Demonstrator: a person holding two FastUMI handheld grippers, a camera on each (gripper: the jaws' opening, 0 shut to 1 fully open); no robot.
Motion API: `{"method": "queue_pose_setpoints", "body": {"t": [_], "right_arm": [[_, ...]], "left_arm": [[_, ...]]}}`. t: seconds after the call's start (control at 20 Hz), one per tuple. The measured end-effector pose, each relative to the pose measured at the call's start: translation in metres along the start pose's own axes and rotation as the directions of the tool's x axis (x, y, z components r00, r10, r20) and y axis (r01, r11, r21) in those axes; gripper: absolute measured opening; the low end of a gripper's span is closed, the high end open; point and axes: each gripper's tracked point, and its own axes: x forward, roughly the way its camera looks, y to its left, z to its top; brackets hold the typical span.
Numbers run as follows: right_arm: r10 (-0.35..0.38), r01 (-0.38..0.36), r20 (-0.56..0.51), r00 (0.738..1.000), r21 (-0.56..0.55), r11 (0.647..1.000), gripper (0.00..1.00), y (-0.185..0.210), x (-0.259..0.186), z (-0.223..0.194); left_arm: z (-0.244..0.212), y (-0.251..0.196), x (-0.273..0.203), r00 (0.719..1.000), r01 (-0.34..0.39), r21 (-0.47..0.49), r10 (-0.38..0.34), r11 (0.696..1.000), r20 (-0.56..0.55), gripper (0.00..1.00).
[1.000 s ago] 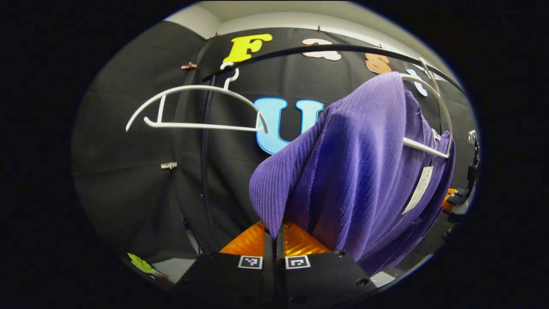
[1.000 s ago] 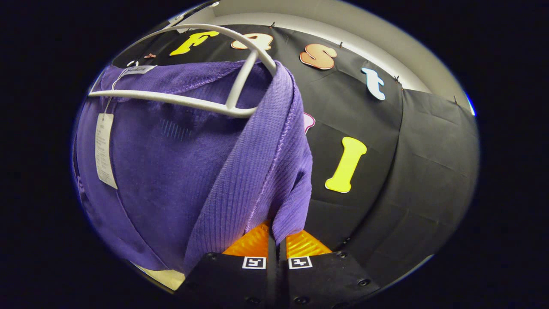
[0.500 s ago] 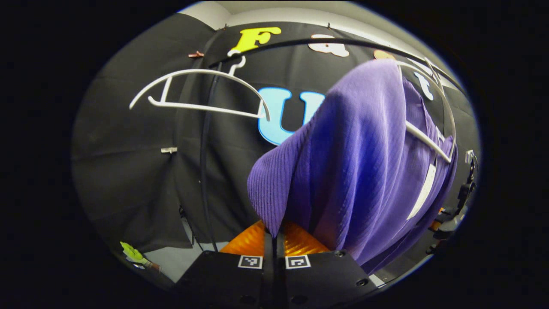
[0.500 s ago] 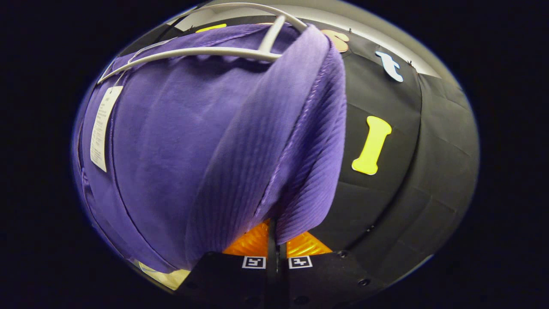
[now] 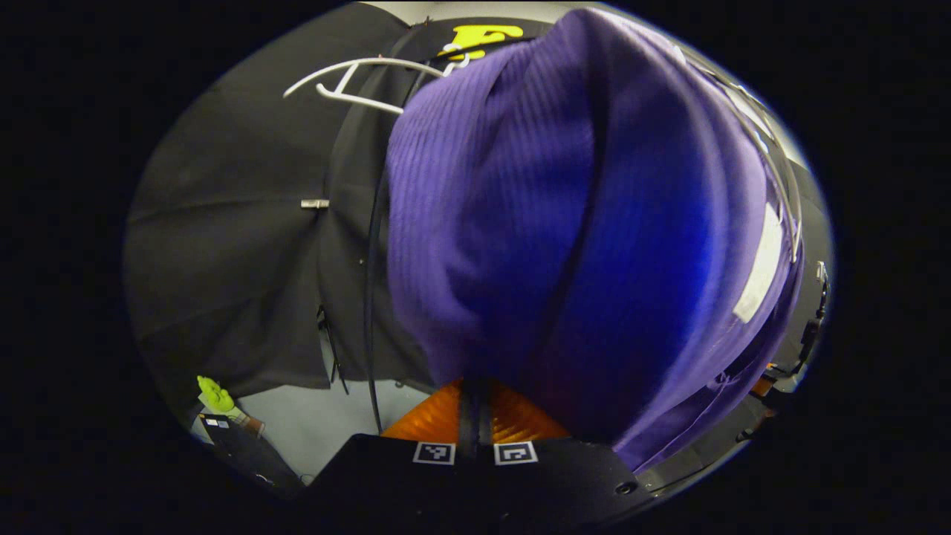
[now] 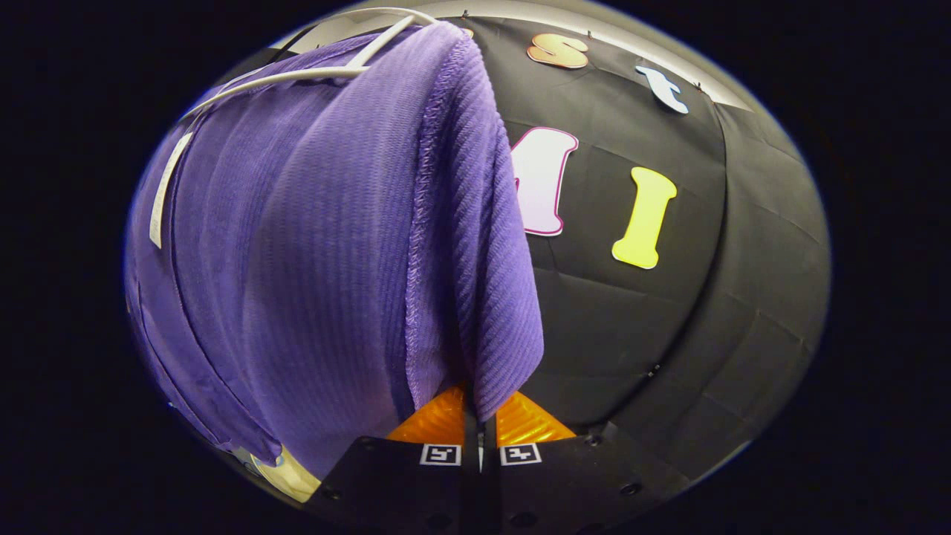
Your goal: Grasp the clothes on the hanger with both hands and then place them into the laundry hamper below.
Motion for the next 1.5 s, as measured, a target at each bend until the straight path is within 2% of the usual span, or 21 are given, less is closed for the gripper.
{"method": "queue_pose_setpoints", "body": {"t": [0.1,0.2,0.25,0.35,0.4,0.5,0.55,0.6,0.65,0.75,0.85,0.95,1.0,1.05,1.15,1.3,1.4,1.45,1.5], "right_arm": [[-0.012,0.014,-0.053,0.999,0.039,0.999,0.05,-0.007,0.009,-0.022],[-0.014,0.02,-0.107,0.994,0.059,0.998,0.05,-0.007,0.012,-0.049],[-0.014,0.02,-0.131,0.991,0.048,0.999,0.05,-0.007,0.011,-0.061],[0.013,-0.009,-0.153,0.988,0.029,1.0,0.04,-0.002,0.002,-0.068],[0.015,-0.01,-0.123,0.992,0.048,0.999,0.05,-0.004,-0.006,-0.059],[0.002,-0.003,0.007,1.0,0.092,0.996,0.05,-0.011,-0.025,-0.011],[-0.007,-0.002,0.084,0.996,0.103,0.995,0.05,-0.013,-0.036,0.018],[-0.02,0.004,0.158,0.987,0.097,0.995,0.05,-0.012,-0.053,0.046],[-0.034,0.017,0.225,0.974,0.079,0.997,0.27,-0.014,-0.065,0.075],[-0.046,0.03,0.32,0.946,0.053,0.998,0.71,-0.016,-0.089,0.113],[-0.013,-0.011,0.385,0.923,0.061,0.998,0.73,-0.007,-0.094,0.139],[-0.015,-0.005,0.423,0.906,0.048,0.999,0.77,-0.005,-0.092,0.16],[-0.024,0.01,0.428,0.904,0.033,0.999,0.83,-0.008,-0.082,0.167],[-0.03,0.024,0.415,0.909,0.02,1.0,0.83,-0.008,-0.072,0.168],[-0.031,0.026,0.372,0.928,0.017,1.0,0.83,-0.004,-0.051,0.16],[-0.042,0.025,0.316,0.948,0.058,0.998,0.83,-0.004,-0.024,0.152],[-0.017,0.006,0.291,0.957,0.04,0.999,0.82,0.002,-0.014,0.15],[-0.033,0.029,0.283,0.959,0.018,0.999,0.65,-0.001,-0.011,0.148],[-0.04,0.042,0.292,0.956,-0.003,0.999,0.48,-0.005,-0.009,0.15]], "left_arm": [[0.007,0.003,-0.011,1.0,-0.022,-0.001,0.022,1.0,0.01,0.05],[0.034,0.0,-0.025,0.996,-0.005,-0.038,0.008,0.999,0.085,0.05],[0.049,-0.002,-0.033,0.992,-0.009,-0.029,0.012,1.0,0.122,0.05],[0.078,0.002,-0.055,0.979,-0.061,0.019,0.057,0.998,0.196,0.05],[0.094,0.008,-0.067,0.969,-0.097,0.036,0.086,0.995,0.233,0.05],[0.118,0.013,-0.082,0.949,-0.129,0.045,0.11,0.991,0.294,0.05],[0.13,0.007,-0.094,0.944,-0.113,0.045,0.093,0.993,0.316,0.07],[0.137,-0.006,-0.102,0.942,-0.089,0.045,0.07,0.995,0.329,0.15],[0.141,-0.019,-0.111,0.937,-0.061,0.053,0.039,0.997,0.348,0.25],[0.148,-0.032,-0.121,0.924,-0.055,0.079,0.021,0.995,0.382,0.58],[0.156,-0.038,-0.12,0.914,-0.051,0.097,0.007,0.994,0.406,0.6],[0.162,-0.047,-0.123,0.91,-0.029,0.091,-0.012,0.995,0.415,0.69],[0.167,-0.052,-0.127,0.907,-0.009,0.081,-0.026,0.997,0.421,0.66],[0.174,-0.06,-0.13,0.899,0.018,0.072,-0.047,0.997,0.435,0.72],[0.178,-0.077,-0.13,0.885,0.051,0.071,-0.078,0.996,0.458,0.73],[0.151,-0.076,-0.096,0.928,0.017,0.086,-0.048,0.996,0.369,0.76],[0.143,-0.075,-0.079,0.938,-0.004,0.072,-0.022,0.997,0.346,0.86],[0.148,-0.074,-0.073,0.936,-0.007,0.063,-0.016,0.998,0.353,0.86],[0.155,-0.069,-0.064,0.933,-0.015,0.051,-0.005,0.999,0.359,0.8]]}}
